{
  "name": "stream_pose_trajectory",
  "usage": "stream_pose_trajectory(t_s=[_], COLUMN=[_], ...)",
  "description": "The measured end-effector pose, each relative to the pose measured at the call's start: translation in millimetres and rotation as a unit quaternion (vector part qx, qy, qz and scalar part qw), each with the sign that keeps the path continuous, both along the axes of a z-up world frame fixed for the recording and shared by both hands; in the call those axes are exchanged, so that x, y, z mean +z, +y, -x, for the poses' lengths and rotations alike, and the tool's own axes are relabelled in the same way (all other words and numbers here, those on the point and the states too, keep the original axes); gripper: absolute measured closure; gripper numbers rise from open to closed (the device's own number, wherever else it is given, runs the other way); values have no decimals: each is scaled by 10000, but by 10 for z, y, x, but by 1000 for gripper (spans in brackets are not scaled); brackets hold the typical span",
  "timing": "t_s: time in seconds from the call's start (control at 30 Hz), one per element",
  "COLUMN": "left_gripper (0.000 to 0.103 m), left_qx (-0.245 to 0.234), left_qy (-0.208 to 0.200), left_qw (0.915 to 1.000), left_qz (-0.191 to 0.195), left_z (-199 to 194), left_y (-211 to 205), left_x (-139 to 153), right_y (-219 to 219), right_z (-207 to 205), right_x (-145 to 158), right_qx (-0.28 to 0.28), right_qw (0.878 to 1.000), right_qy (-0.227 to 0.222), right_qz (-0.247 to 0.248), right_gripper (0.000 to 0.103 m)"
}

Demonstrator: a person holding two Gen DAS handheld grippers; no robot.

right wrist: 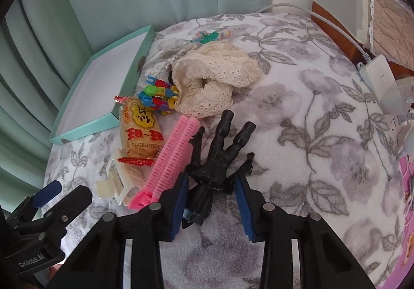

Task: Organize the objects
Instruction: 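Grasp the black figure with the right tool while the left tool grasps the cream claw clip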

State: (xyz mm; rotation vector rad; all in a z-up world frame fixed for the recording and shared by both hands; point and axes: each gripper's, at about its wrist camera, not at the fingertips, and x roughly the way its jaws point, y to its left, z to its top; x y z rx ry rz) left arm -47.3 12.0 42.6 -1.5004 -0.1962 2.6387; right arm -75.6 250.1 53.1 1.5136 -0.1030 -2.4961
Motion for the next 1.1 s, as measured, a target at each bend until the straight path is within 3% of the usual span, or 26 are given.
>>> stream_pose_trajectory(t_s=[0.1,0.37,0.53,0.77,0.93,1.1], left_gripper=[0,1,8,13,14,14], left_qx=[-86,-231,-234,-192,-234,-299], left_qy=[-8,-160,-326,-432,-470,-482], left_qw=[10000,9996,9992,9985,9984,9984], left_qz=[-27,-78,-27,-273,-197,7], left_z=[17,180,264,285,242,224], left_y=[72,246,336,344,324,347], left_x=[-6,-47,-138,-166,-161,-144], right_y=[-11,63,63,74,91,158], right_z=[-9,-5,-12,2,19,27], right_x=[36,3,-27,-45,-122,-197], right_qx=[49,-15,-37,-84,-89,-206], right_qw=[9999,9998,9997,9996,9992,9983], right_qy=[13,-118,-125,-112,-342,-406], right_qz=[-131,132,185,255,178,357], right_gripper=[72,75,73,72,54,54])
